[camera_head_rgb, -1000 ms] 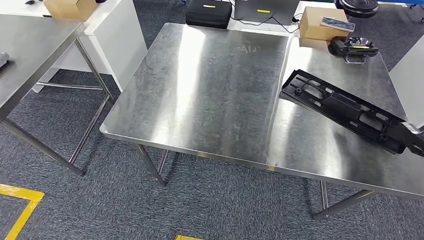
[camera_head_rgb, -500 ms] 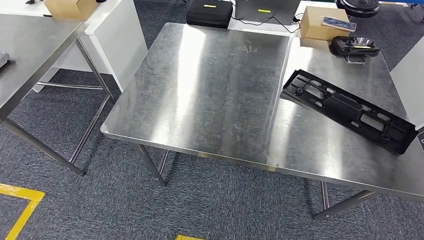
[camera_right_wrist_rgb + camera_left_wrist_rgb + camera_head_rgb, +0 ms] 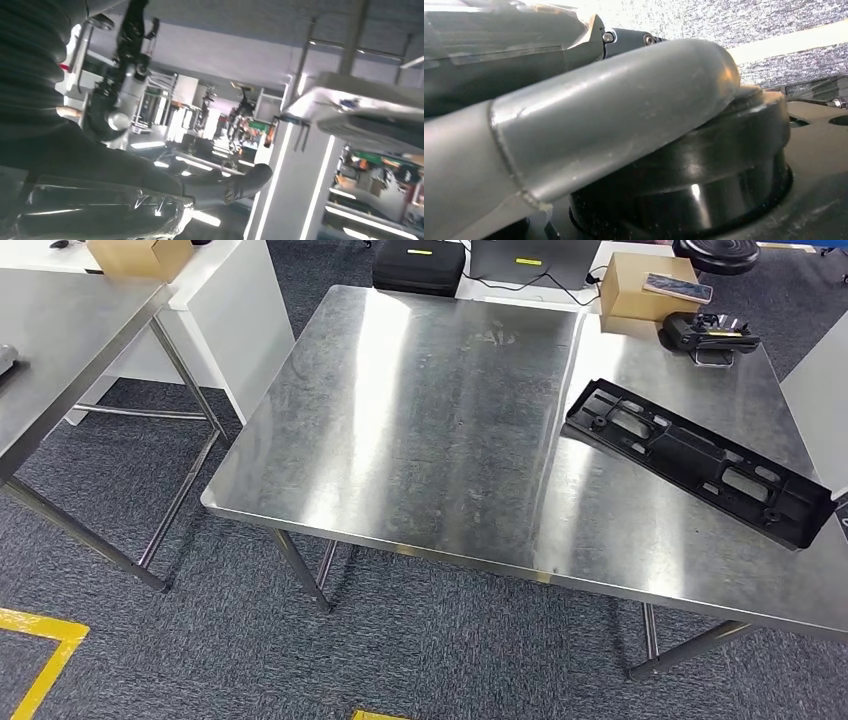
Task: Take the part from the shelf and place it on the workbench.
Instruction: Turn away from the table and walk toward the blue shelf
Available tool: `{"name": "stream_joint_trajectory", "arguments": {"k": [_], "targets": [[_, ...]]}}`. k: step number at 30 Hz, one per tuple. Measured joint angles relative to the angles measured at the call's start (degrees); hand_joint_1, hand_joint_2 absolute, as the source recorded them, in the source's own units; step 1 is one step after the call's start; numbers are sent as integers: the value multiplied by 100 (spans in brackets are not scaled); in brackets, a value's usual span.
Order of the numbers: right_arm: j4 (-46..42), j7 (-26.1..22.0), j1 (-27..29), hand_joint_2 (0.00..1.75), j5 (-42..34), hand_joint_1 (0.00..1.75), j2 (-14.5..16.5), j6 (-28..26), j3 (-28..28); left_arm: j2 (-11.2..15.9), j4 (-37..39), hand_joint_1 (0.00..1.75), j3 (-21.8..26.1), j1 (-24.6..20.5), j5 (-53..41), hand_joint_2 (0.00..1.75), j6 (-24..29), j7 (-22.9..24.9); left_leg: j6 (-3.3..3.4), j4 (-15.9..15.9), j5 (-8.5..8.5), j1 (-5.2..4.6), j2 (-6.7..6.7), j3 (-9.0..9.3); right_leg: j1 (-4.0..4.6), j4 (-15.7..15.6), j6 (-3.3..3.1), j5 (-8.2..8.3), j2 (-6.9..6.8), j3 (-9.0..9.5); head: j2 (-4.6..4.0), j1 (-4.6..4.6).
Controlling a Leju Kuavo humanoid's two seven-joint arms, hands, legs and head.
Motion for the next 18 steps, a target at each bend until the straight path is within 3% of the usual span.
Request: {"name": "stream_joint_trajectory", "arguments": {"k": [5, 11, 18], "targets": [[-162, -185, 613, 175, 120, 0, 568, -174, -997, -27, 16, 0, -1, -2, -8, 0, 13, -5, -13, -3, -12, 3, -2, 9, 3, -2, 1, -4, 5, 10, 0, -4], [-810, -265, 1002, 175, 801, 0, 1966, -102, -2379, -34, 28, 0, -5, -5, -40, 0, 88, -102, -24, -6, -20, 21, 1, 36, 19, -16, 10, -13, 8, 40, 0, 19], [-1068, -444, 917, 175, 715, 0, 3314, -221, -3480, -28, 28, 0, -3, -6, 57, 0, 262, -164, -27, -7, -19, 25, 18, 47, 22, -16, 10, -15, 12, 47, 0, 21]]}}
